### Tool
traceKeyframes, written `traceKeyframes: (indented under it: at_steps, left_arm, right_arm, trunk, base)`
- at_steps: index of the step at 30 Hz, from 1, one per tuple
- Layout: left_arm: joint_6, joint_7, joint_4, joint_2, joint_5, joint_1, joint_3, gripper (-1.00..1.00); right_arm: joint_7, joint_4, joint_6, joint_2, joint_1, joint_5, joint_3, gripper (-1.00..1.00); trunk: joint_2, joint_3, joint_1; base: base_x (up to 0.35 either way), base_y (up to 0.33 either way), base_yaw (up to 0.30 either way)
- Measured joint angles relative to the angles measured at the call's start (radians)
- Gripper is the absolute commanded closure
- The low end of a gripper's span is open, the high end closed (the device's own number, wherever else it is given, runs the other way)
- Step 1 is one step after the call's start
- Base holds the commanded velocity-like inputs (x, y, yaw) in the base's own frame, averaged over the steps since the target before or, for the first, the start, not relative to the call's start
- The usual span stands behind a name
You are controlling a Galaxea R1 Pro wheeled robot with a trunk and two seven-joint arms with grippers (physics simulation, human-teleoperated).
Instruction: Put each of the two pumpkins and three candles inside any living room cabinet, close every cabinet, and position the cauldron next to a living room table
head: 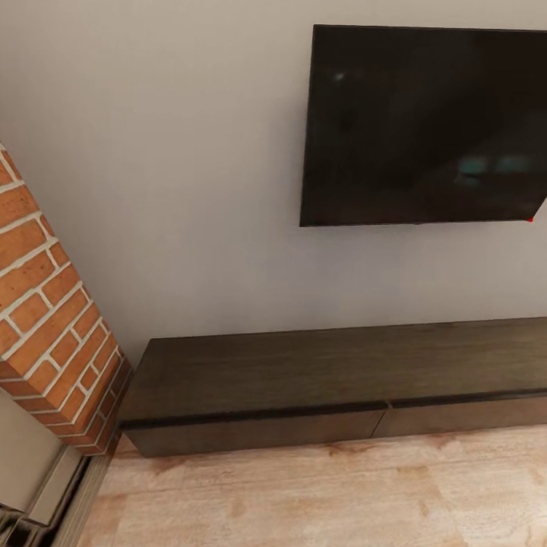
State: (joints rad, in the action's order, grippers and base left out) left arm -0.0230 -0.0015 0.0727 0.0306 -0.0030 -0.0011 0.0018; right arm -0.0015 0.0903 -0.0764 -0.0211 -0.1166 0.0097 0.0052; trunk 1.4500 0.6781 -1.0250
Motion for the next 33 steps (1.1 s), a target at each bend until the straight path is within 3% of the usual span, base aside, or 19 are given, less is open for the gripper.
traceKeyframes:
  at_steps: [11, 13, 18, 25, 30, 33]
  left_arm:
    - [0.0, 0.0, 0.004, -0.004, 0.001, 0.0, 0.0, -1.0]
    - [0.001, 0.007, 0.119, -0.004, -0.004, -0.001, 0.0, -1.0]
    - [0.01, 0.009, 0.262, -0.01, 0.0, -0.003, 0.0, -1.0]
    - [0.027, 0.008, 0.482, -0.018, 0.007, -0.028, 0.0, -1.0]
    - [0.033, 0.002, 0.576, -0.02, 0.013, -0.047, 0.0, -1.0]
    - [0.092, -0.027, 0.667, -0.02, 0.016, -0.051, -0.001, -1.0]
  right_arm:
    - [0.002, 0.004, -0.001, -0.011, 0.0, -0.01, -0.011, -1.0]
    - [-0.007, 0.111, -0.008, -0.02, -0.005, -0.004, -0.008, -1.0]
    - [-0.058, 0.142, 0.036, -0.019, -0.042, 0.001, -0.004, -1.0]
    - [-0.108, 0.148, 0.315, -0.019, -0.214, 0.011, -0.001, -1.0]
    - [-0.108, 0.148, 0.353, -0.019, -0.278, 0.01, -0.001, -1.0]
    - [-0.108, 0.148, 0.372, -0.019, -0.314, 0.01, -0.001, -1.0]
  trunk:
    - [0.0, 0.0, 0.0]
    - [0.0, 0.0, 0.0]
    - [0.0, 0.0, 0.0]
    - [0.0, 0.0, 0.0]
    - [0.0, 0.0, 0.0]
    - [0.0, 0.0, 0.0]
  base:
    - [0.0, 0.0, 0.0]
    - [0.0, 0.0, 0.0]
    - [0.0, 0.0, 0.0]
    - [0.0, 0.0, 0.0]
    - [0.0, 0.0, 0.0]
    - [0.0, 0.0, 0.0]
